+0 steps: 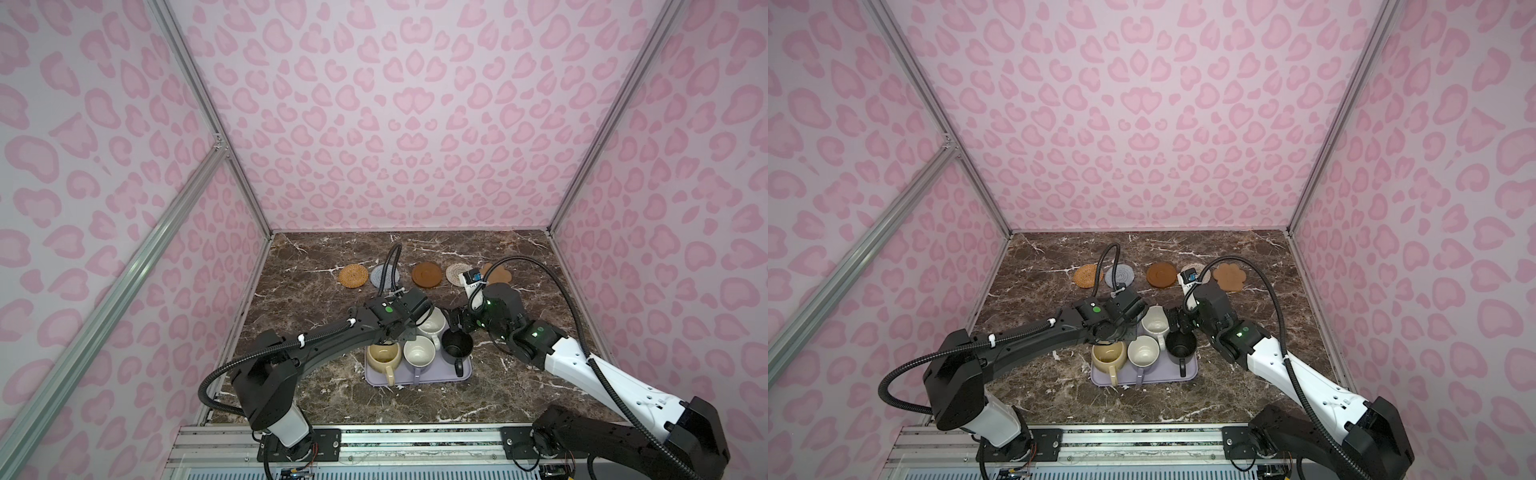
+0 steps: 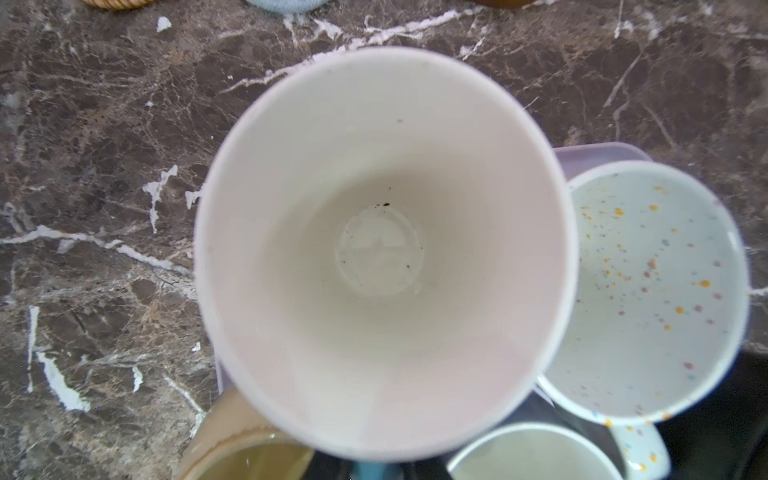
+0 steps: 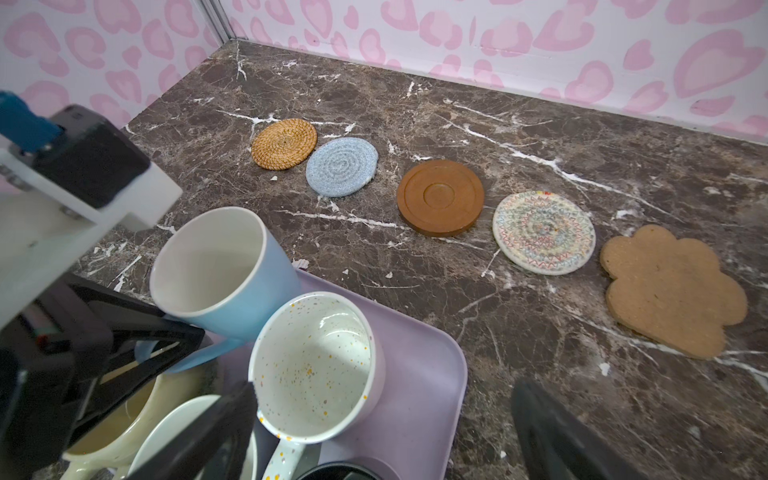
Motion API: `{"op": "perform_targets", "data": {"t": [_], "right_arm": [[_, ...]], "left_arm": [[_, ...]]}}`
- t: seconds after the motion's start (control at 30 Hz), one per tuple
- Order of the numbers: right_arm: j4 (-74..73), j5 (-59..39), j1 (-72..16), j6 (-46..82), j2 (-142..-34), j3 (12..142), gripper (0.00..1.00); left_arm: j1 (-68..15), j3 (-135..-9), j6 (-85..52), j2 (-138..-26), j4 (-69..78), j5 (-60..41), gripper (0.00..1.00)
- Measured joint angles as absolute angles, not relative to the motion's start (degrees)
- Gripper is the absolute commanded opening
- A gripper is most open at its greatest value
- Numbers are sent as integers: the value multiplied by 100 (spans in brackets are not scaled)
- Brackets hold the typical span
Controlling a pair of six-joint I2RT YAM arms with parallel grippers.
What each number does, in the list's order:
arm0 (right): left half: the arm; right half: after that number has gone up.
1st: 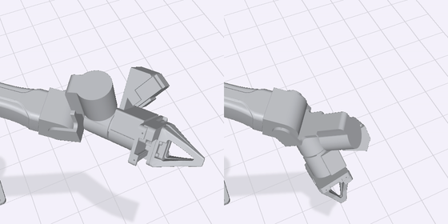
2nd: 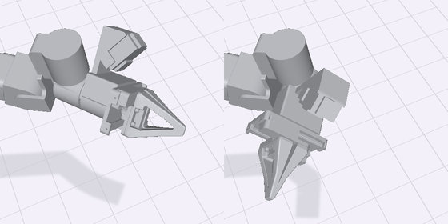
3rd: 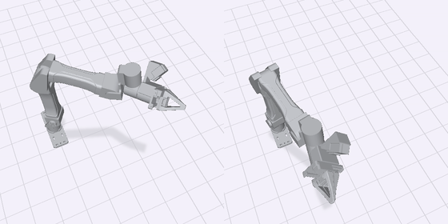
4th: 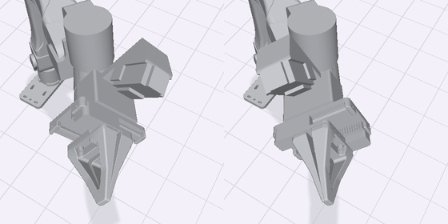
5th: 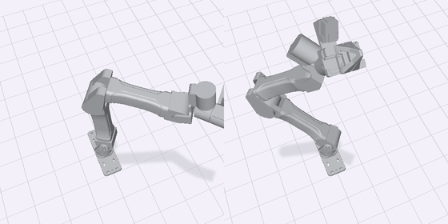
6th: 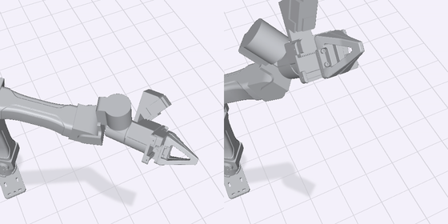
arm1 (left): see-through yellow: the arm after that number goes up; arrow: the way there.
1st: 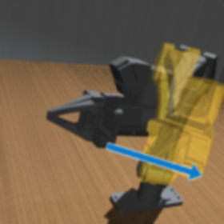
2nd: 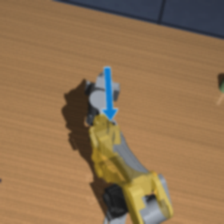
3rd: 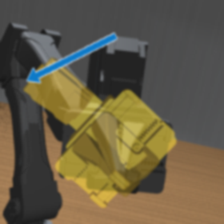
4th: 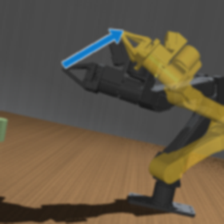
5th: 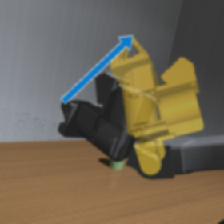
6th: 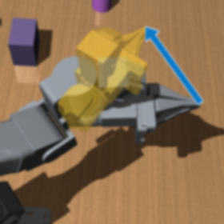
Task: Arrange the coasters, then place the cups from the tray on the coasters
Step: 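Grasp the light blue mug with the right gripper and carry it toward the rattan coaster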
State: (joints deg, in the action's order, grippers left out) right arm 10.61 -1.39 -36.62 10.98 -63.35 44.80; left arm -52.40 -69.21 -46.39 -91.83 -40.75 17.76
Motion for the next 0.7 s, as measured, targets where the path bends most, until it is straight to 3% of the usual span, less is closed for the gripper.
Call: {"op": "perform_targets", "data": {"t": [0.37,0.7], "right_arm": [[701,-569,-3691,1240,-6571,4530,98],[224,-917,-4141,1330,-7699,5433,97]], "left_arm": [[-4786,-6921,-4335,-8320,-4213,2121,0],[-4029,-7367,-3461,-8326,-4268,2222,0]]}}
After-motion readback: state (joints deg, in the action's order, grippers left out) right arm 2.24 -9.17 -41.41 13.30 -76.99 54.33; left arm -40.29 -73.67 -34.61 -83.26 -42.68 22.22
